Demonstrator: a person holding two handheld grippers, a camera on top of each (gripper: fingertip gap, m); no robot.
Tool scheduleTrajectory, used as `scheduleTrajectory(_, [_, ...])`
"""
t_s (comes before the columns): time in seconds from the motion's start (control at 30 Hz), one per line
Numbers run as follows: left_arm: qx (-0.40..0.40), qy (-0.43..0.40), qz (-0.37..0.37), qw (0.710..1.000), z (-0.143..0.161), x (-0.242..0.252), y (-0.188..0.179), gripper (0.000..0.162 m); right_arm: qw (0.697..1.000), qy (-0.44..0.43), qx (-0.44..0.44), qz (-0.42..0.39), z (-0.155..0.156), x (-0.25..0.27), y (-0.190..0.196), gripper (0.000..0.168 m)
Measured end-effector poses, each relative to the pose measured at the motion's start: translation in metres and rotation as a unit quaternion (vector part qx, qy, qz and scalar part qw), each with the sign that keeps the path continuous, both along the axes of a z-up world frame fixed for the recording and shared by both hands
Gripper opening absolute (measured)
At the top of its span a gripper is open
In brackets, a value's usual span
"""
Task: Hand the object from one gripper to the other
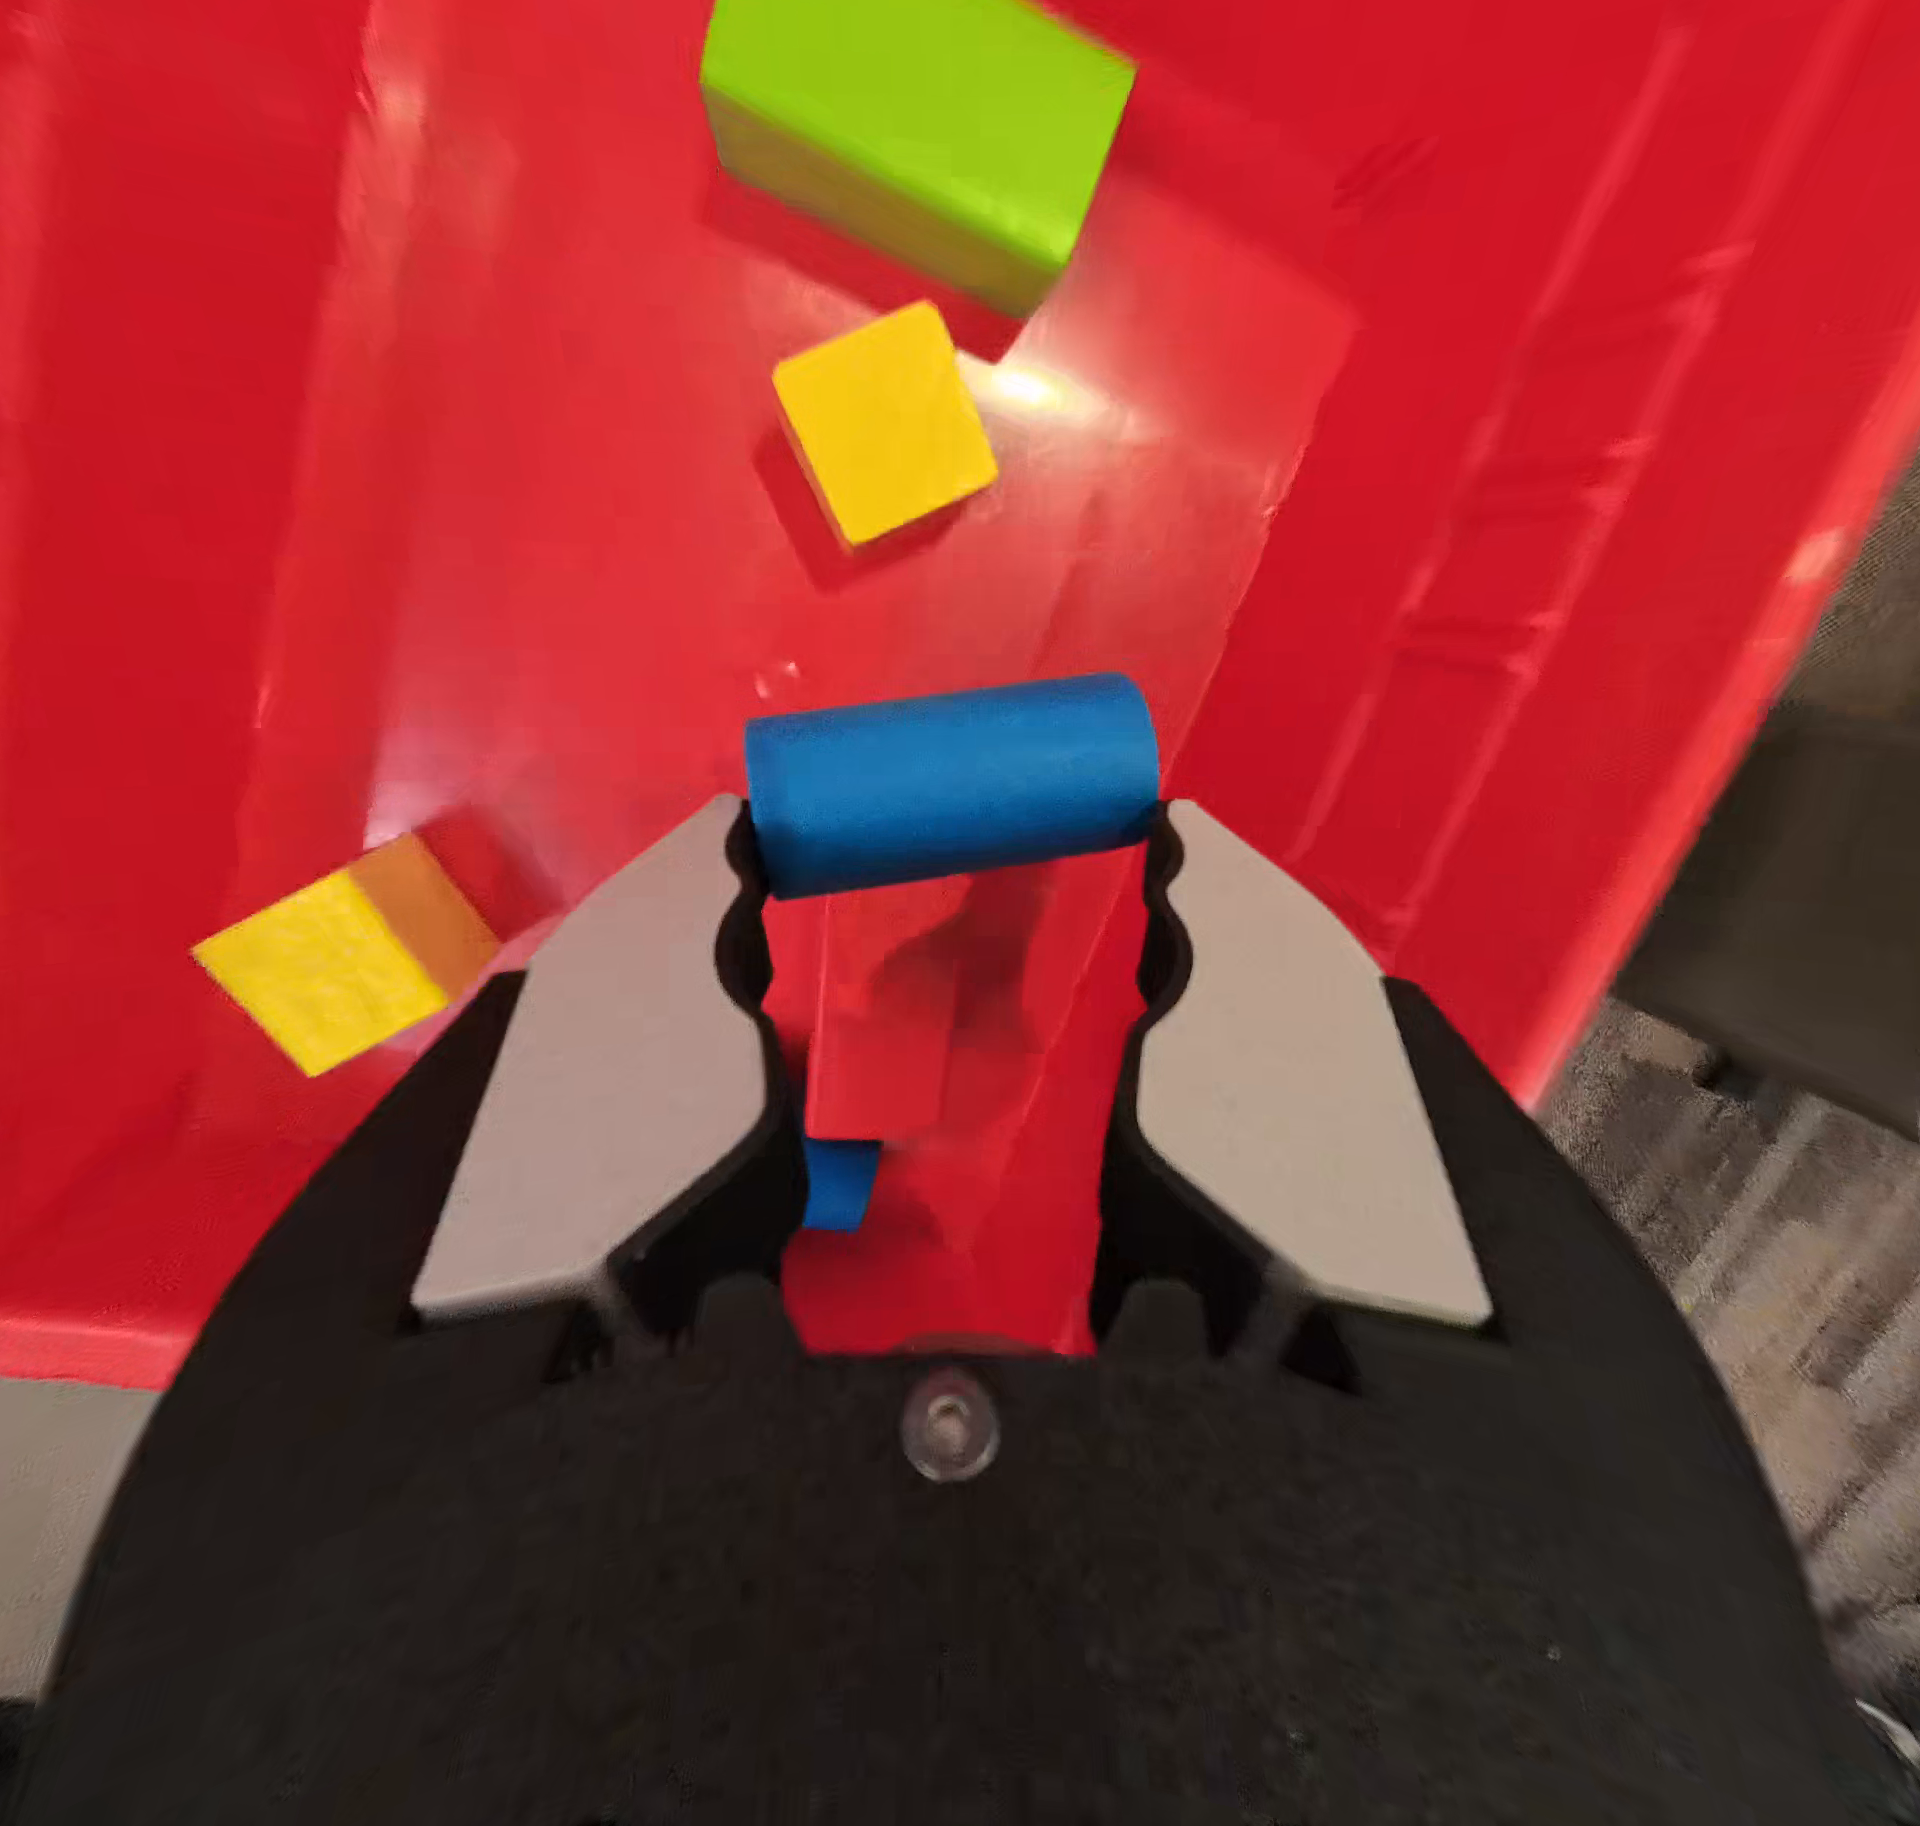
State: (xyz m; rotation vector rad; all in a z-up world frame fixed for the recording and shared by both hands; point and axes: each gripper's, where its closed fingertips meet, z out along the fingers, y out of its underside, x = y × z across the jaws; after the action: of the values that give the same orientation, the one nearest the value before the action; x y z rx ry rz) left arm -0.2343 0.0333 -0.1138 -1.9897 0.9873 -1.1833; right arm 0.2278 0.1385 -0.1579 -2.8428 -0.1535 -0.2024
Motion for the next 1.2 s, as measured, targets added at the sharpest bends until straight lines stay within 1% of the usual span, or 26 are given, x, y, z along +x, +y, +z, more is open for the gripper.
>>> scheduleTrajectory(0.1, [0.01, 0.01, -0.002, 1.0, -0.002, 0.001, -0.001, 0.045, 0.999, 0.026, -0.034, 0.006, -0.019, -0.01, 0.006, 0.07])
scheduleTrajectory(0.17, [0.01, 0.017, -0.004, 1.0, -0.005, 0.001, -0.002, 0.045, 0.999, 0.019, -0.037, -0.008, -0.024, -0.006, 0.014, 0.07])
scheduleTrajectory(0.27, [0.007, 0.013, -0.006, 1.0, -0.002, 0.002, -0.003, 0.045, 0.997, 0.049, -0.044, -0.04, -0.032, -0.013, 0.023, 0.07])
scheduleTrajectory(0.4, [0.014, 0.022, -0.001, 1.0, -0.005, 0.0, -0.001, 0.045, 0.992, 0.057, -0.043, -0.101, -0.032, -0.021, 0.031, 0.07])
scheduleTrajectory(0.53, [-0.006, 0.012, -0.006, 1.0, -0.004, 0.002, -0.004, 0.045, 0.991, 0.052, -0.031, -0.121, -0.032, -0.023, 0.03, 0.07])
scheduleTrajectory(0.57, [-0.005, 0.012, -0.007, 1.0, -0.004, 0.002, -0.005, 0.046, 0.991, 0.059, -0.022, -0.116, -0.029, -0.025, 0.029, 0.081])
scheduleTrajectory(0.6, [0.001, 0.017, -0.005, 1.0, -0.005, 0.001, -0.004, 0.046, 0.992, 0.062, -0.006, -0.113, -0.022, -0.026, 0.027, 0.09])
scheduleTrajectory(0.63, [0.008, 0.025, 0.0, 1.0, -0.007, -0.001, -0.002, 0.046, 0.992, 0.065, 0.019, -0.107, -0.01, -0.028, 0.025, 0.087])
scheduleTrajectory(0.67, [0.015, 0.038, 0.004, 0.999, -0.01, -0.003, 0.0, 0.046, 0.991, 0.072, 0.057, -0.095, 0.006, -0.031, 0.022, 0.076])
scheduleTrajectory(0.7, [0.022, 0.053, 0.009, 0.998, -0.013, -0.006, 0.002, 0.046, 0.988, 0.077, 0.106, -0.084, 0.025, -0.035, 0.017, 0.061])
scheduleTrajectory(0.73, [0.029, 0.062, 0.017, 0.998, -0.014, -0.009, 0.006, 0.046, 0.981, 0.082, 0.158, -0.074, 0.044, -0.04, 0.011, 0.059])
scheduleTrajectory(0.77, [0.035, 0.065, 0.025, 0.997, -0.015, -0.011, 0.009, 0.045, 0.971, 0.093, 0.21, -0.057, 0.063, -0.047, 0.003, 0.064])
scheduleTrajectory(0.8, [0.039, 0.067, 0.03, 0.996, -0.015, -0.013, 0.011, 0.045, 0.959, 0.104, 0.262, -0.042, 0.078, -0.056, -0.009, 0.065])
scheduleTrajectory(0.87, [0.047, 0.07, 0.04, 0.996, -0.014, -0.017, 0.015, 0.046, 0.924, 0.135, 0.359, -0.012, 0.098, -0.077, -0.037, 0.067])
scheduleTrajectory(0.93, [0.057, 0.073, 0.034, 0.995, -0.013, -0.02, 0.014, 0.045, 0.881, 0.161, 0.444, 0.011, 0.101, -0.1, -0.069, 0.068])
scheduleTrajectory(0.97, [0.064, 0.077, 0.029, 0.995, -0.013, -0.021, 0.013, 0.038, 0.863, 0.167, 0.477, 0.01, 0.097, -0.108, -0.085, 0.068])
scheduleTrajectory(1.0, [0.072, 0.08, 0.03, 0.994, -0.012, -0.023, 0.014, 0.031, 0.851, 0.168, 0.498, 0.007, 0.09, -0.115, -0.101, 0.068])
scheduleTrajectory(1.03, [0.079, 0.08, 0.036, 0.993, -0.011, -0.024, 0.017, 0.032, 0.842, 0.163, 0.514, -0.005, 0.08, -0.12, -0.116, 0.067])
scheduleTrajectory(1.07, [0.082, 0.079, 0.046, 0.992, -0.01, -0.025, 0.02, 0.037, 0.834, 0.163, 0.527, -0.017, 0.071, -0.124, -0.128, 0.068])
scheduleTrajectory(1.1, [0.077, 0.076, 0.055, 0.993, -0.008, -0.026, 0.023, 0.051, 0.826, 0.17, 0.536, -0.023, 0.063, -0.13, -0.137, 0.068])
scheduleTrajectory(1.17, [0.06, 0.067, 0.061, 0.994, 0.0, -0.028, 0.026, 0.057, 0.824, 0.195, 0.531, -0.028, 0.056, -0.139, -0.146, 0.066])
scheduleTrajectory(1.2, [0.059, 0.06, 0.072, 0.994, 0.008, -0.032, 0.031, 0.062, 0.819, 0.209, 0.535, -0.018, 0.06, -0.143, -0.147, 0.064])
